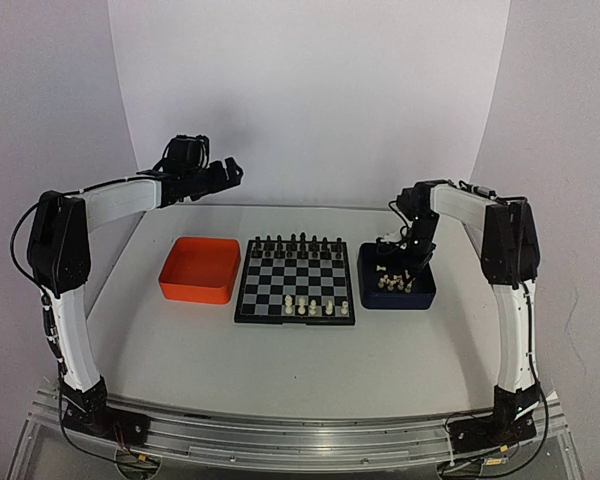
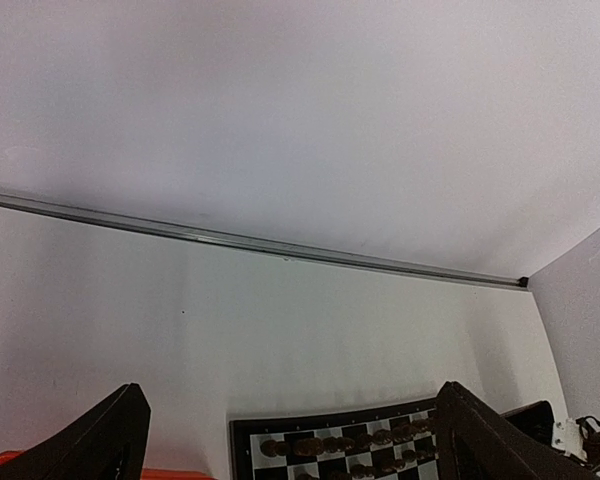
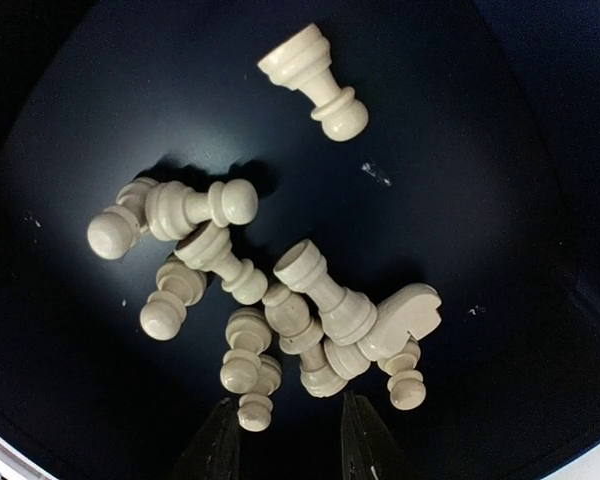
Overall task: Set up the chess pieces on the board
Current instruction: Pick up the chess piece from the storage box.
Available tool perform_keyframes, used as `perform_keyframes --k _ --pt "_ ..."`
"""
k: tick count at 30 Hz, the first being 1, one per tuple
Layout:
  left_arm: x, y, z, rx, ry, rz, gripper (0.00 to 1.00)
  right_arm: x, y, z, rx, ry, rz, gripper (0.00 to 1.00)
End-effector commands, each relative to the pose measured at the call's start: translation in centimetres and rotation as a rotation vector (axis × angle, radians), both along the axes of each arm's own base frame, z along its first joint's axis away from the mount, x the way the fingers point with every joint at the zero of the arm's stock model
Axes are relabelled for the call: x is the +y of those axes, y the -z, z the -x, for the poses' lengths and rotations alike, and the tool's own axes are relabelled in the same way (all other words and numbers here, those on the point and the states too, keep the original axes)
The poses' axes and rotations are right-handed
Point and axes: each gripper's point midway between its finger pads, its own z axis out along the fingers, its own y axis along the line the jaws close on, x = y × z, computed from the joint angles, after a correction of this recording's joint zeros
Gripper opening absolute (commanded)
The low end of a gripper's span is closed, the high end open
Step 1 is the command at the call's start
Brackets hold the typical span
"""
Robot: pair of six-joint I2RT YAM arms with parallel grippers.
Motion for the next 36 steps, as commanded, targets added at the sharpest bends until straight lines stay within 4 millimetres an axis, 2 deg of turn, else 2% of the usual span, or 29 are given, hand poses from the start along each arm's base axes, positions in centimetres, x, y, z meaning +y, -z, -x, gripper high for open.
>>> perform_keyframes --k 1,19,36 --pt "-0.3 -1.7 -0.6 -0.028 0.016 0.018 1.00 0.2 -0.1 0.0 0.017 0.002 -0.021 0.30" --pt "-0.3 -0.8 -0.6 -0.002 0.012 0.021 1.00 -0.1 1.0 -0.6 0.018 0.006 0.010 0.22" --pt "-0.2 -0.9 -0.4 -0.003 0.009 0.018 1.00 -0.5 2.0 -1.4 -0.014 0.024 0.039 0.19"
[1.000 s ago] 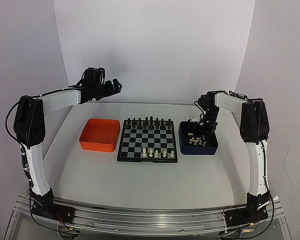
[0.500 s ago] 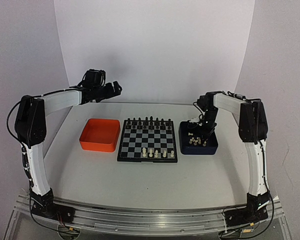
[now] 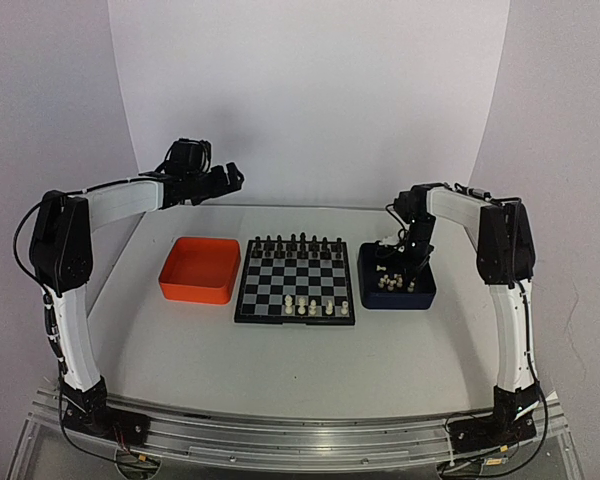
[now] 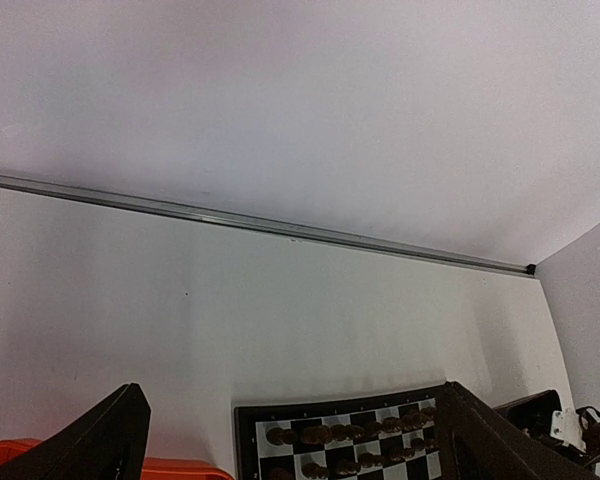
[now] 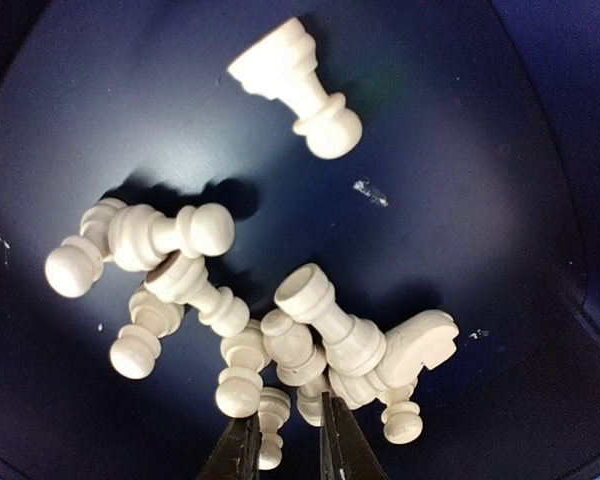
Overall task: Set up the chess pieces on the board
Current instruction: Pick up the chess piece from the storage box.
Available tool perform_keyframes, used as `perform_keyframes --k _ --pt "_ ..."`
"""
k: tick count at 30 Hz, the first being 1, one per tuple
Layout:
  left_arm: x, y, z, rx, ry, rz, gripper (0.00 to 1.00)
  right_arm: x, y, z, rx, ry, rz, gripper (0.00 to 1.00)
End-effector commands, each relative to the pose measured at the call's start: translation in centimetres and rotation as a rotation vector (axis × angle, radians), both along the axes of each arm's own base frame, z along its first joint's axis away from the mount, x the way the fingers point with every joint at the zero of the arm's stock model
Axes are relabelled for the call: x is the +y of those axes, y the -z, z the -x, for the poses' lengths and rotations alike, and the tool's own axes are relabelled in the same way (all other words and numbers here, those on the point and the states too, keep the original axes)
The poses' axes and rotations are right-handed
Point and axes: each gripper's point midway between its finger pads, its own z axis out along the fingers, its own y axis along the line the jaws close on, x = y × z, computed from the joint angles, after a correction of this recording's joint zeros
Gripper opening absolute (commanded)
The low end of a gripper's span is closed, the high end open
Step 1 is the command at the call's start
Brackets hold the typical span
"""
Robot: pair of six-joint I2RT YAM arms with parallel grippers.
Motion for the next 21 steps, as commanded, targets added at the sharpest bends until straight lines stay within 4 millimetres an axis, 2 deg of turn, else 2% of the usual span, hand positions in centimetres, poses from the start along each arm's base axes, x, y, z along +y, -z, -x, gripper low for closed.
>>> perform_keyframes --k 1,16,21 --pt "0.0 -2.4 -0.5 -0.046 0.000 0.029 1.00 -0.2 0.9 -0.8 -0.016 0.020 0.007 0.19" --pt "0.2 -2.7 -0.4 -0.054 -0.005 0.025 1.00 0.0 1.9 -1.0 -0.018 0.042 0.000 0.17" --pt "0.1 -2.8 -0.4 -0.056 0.000 0.029 1.00 0.1 1.7 -1.3 -0.031 0.046 -0.003 0.10"
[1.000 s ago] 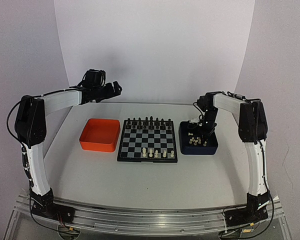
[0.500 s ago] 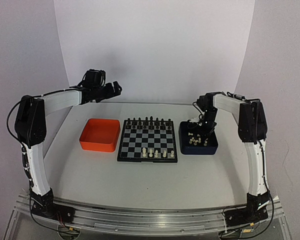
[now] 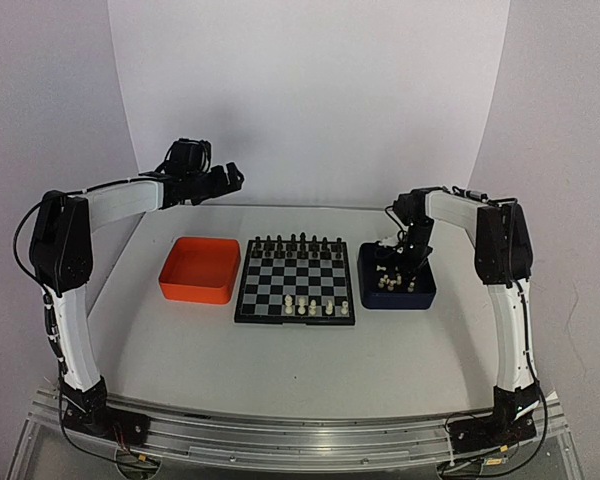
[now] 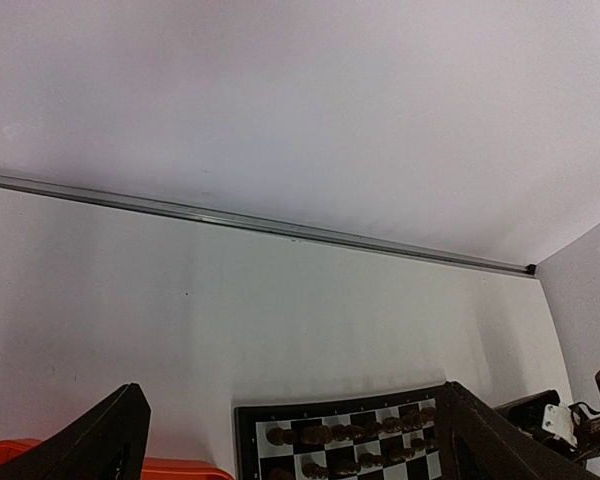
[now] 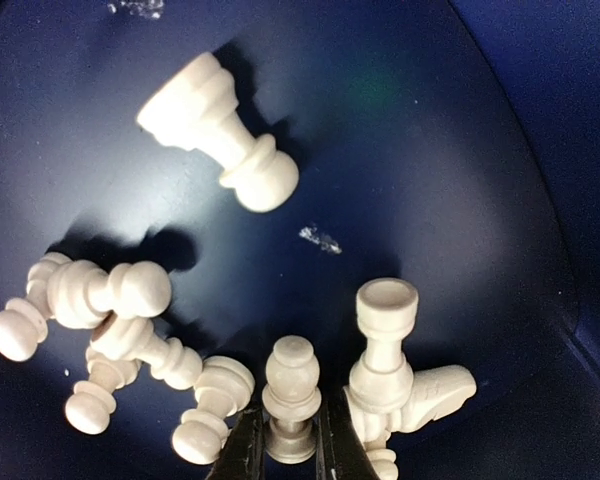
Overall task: Set up the chess pieces on the board
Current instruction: Pick up the chess piece from the storage box.
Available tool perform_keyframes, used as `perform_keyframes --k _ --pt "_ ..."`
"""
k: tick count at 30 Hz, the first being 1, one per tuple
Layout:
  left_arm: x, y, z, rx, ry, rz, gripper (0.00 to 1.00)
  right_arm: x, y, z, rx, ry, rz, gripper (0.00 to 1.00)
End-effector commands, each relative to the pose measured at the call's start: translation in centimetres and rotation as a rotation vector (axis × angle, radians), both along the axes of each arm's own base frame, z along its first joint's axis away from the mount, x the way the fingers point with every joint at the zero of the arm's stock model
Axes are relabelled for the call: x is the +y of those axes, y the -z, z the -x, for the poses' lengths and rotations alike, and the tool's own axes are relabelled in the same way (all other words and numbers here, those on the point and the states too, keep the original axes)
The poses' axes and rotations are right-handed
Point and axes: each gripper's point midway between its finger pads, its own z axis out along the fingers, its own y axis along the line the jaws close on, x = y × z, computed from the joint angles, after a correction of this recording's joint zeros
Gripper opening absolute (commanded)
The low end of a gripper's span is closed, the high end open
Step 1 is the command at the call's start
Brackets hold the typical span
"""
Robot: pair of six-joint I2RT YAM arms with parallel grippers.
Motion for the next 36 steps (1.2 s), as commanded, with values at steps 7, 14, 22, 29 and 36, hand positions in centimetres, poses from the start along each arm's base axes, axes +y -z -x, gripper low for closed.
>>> perform_keyframes --k 7,14,22,29,36 --pt "-0.1 -3.1 -0.2 -0.067 0.013 0.042 1.00 0.4 -2.1 -1.3 -0.073 0.029 -0.033 0.01" --pt "-0.5 -3.7 -0.1 -0.085 0.035 0.060 1.00 0.9 -5.6 -2.4 -0.165 0.057 -0.077 0.00" --pt "-0.9 -4.4 0.1 -0.102 0.057 0.078 1.00 1.3 -8.2 -3.0 -0.230 0.074 -0.113 0.00" --pt "-1.2 -5.3 1.0 -0.103 0.086 0.112 1.00 3.9 -13.1 -2.4 -0.286 0.061 -0.292 0.00" --pt "-4.4 -7.4 3.3 -0.090 0.274 0.220 1.00 9.4 -20.0 0.1 -0.338 -0.028 -0.631 0.00"
